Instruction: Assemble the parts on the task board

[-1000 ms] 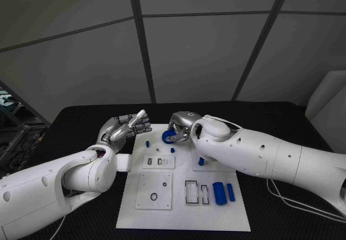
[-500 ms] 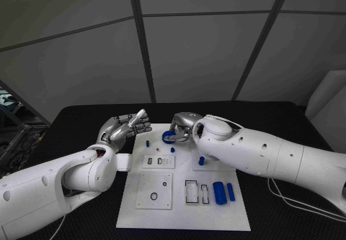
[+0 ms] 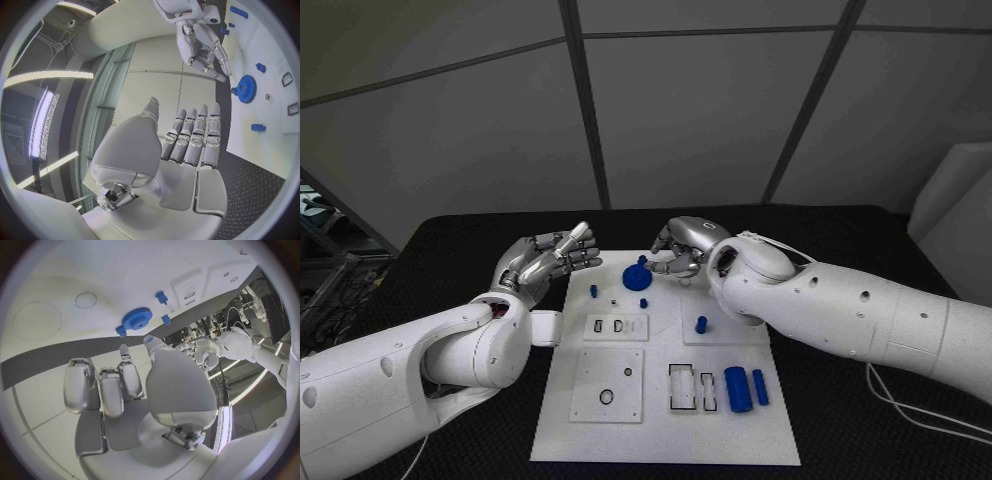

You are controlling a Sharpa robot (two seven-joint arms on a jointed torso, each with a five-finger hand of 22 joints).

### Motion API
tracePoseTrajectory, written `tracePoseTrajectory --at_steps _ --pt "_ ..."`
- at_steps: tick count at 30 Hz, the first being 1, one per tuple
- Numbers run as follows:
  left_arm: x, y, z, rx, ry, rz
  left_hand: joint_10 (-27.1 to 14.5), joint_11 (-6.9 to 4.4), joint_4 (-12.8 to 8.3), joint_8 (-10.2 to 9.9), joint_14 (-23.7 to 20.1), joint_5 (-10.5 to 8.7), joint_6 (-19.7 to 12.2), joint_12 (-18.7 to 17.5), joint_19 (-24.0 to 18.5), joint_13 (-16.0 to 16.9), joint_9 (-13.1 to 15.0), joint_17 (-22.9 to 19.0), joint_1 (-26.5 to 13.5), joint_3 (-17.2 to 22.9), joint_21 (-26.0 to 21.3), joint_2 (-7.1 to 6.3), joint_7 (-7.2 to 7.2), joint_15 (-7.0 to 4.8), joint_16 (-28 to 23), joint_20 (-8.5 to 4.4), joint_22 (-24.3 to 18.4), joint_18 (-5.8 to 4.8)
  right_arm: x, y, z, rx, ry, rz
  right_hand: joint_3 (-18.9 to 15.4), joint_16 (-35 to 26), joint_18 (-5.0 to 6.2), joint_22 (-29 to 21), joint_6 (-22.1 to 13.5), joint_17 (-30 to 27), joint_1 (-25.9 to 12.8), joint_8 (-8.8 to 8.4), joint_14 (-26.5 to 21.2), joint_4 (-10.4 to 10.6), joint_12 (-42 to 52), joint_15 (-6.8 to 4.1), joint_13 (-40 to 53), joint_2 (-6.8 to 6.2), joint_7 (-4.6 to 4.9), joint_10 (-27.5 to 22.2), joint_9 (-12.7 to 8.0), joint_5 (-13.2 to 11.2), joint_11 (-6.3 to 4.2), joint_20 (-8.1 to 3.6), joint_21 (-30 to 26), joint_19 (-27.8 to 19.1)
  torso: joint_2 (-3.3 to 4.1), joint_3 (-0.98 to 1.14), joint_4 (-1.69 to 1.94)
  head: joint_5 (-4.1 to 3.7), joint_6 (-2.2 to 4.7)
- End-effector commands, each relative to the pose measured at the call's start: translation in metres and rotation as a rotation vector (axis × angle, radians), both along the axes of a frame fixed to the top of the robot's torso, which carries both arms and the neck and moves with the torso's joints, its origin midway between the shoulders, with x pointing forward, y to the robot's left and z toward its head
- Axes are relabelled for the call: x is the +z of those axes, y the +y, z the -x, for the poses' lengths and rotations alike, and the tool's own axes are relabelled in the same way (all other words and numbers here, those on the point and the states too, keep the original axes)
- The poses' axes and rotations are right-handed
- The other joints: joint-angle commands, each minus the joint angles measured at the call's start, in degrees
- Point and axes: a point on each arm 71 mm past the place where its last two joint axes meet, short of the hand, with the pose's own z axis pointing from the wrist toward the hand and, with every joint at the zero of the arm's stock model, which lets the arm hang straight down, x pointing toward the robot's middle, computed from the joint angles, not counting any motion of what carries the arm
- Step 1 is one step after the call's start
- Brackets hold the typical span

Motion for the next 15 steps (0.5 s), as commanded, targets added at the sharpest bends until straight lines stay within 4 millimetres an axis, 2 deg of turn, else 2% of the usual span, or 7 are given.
tracePoseTrajectory --at_steps 1,3,7,10,13,15 --pt "0.002 0.001 -0.001 -0.006 -0.013 -0.002 -0.4 0.17 -0.1 -0.2 -0.2 -0.15 -0.2 -0.3 -0.4 0.0 0.0 -0.1 -0.2 -0.3 -0.2 0.53 1.22 0.13 -0.3 0.03 -0.1 -1.20 0.011 -0.014 0.006 0.053 -0.033 -0.182 -0.5 -0.5 -0.57 -0.4 -0.6 8.4 0.8 -0.28 4.4 -0.3 -0.9 0.09 0.9 -0.37 0.00 -0.7 -0.1 -1.7 0.21 0.16 -0.7 -1.1 -0.12 -0.02 -0.08 0.04 0.21" --pt "0.002 0.001 -0.001 -0.004 -0.013 -0.003 -0.4 0.18 -0.1 -0.3 -0.2 -0.15 -0.2 -0.3 -0.4 0.0 0.0 -0.1 -0.2 -0.3 -0.2 0.53 1.22 0.13 -0.4 0.03 -0.1 -1.21 0.010 -0.035 0.009 0.056 0.013 -0.209 -1.3 -1.1 -0.27 -1.8 -0.7 7.0 1.7 -0.22 4.0 -0.8 -1.9 0.12 0.1 -0.74 0.02 -1.3 0.0 -2.7 0.23 0.20 -1.5 -2.0 -0.19 -0.05 -0.17 -0.11 0.33" --pt "0.001 0.003 -0.001 -0.001 -0.013 -0.004 -0.4 0.18 -0.1 -0.3 -0.2 -0.15 -0.2 -0.3 -0.4 0.0 0.0 -0.1 -0.2 -0.3 -0.2 0.54 1.21 0.13 -0.4 0.04 -0.1 -1.21 0.010 -0.076 0.016 0.057 0.083 -0.241 -1.7 -1.9 0.08 -3.4 -0.2 5.4 5.9 -0.03 3.6 -3.0 -3.3 -0.03 -1.2 -0.63 -0.11 -2.3 0.1 -4.6 0.08 0.08 -2.6 -3.1 -0.33 0.06 -0.71 -0.32 0.56" --pt "0.001 0.004 -0.002 -0.003 -0.012 -0.003 -0.4 0.16 -0.1 -0.2 -0.2 -0.14 -0.2 -0.3 -0.4 0.0 0.0 -0.1 -0.2 -0.3 -0.2 0.55 1.18 0.13 -0.4 0.04 -0.1 -1.21 0.010 -0.108 0.019 0.032 0.107 -0.256 -1.8 -2.5 0.29 -4.5 0.3 4.3 8.5 0.11 3.4 -4.6 -4.3 -0.18 -2.0 -0.69 -0.22 -2.8 0.1 -4.7 -0.08 -0.03 -3.2 -3.8 -0.42 0.16 -1.09 -0.76 0.75" --pt "0.000 0.003 -0.003 -0.008 -0.011 -0.001 -0.1 0.05 -0.4 -0.2 0.1 -0.12 0.2 -0.2 -0.4 0.0 0.0 0.0 0.0 -0.2 -0.2 0.68 1.01 0.04 -0.3 0.03 -0.1 -1.15 0.010 -0.136 0.020 -0.006 0.118 -0.265 -1.9 -2.8 0.41 -5.1 0.4 3.8 10.2 0.04 3.3 -5.6 -5.0 -0.28 -2.6 -0.85 -0.27 -3.2 0.1 -4.3 -0.16 -0.12 -3.6 -4.1 -0.53 0.26 -1.27 -1.31 0.79" --pt "0.000 0.002 -0.004 -0.012 -0.009 0.001 0.0 -0.01 -0.5 -0.1 0.3 -0.12 0.3 -0.2 -0.3 0.0 0.1 0.0 0.0 -0.2 -0.1 0.73 0.95 -0.01 -0.3 0.01 -0.1 -1.12 0.009 -0.151 0.020 -0.028 0.121 -0.266 -2.0 -2.9 0.43 -5.3 0.4 3.7 10.9 -0.03 3.3 -6.2 -5.3 -0.30 -2.8 -0.87 -0.25 -3.3 0.1 -4.0 -0.18 -0.16 -3.8 -4.2 -0.51 0.40 -1.40 -1.78 1.00"
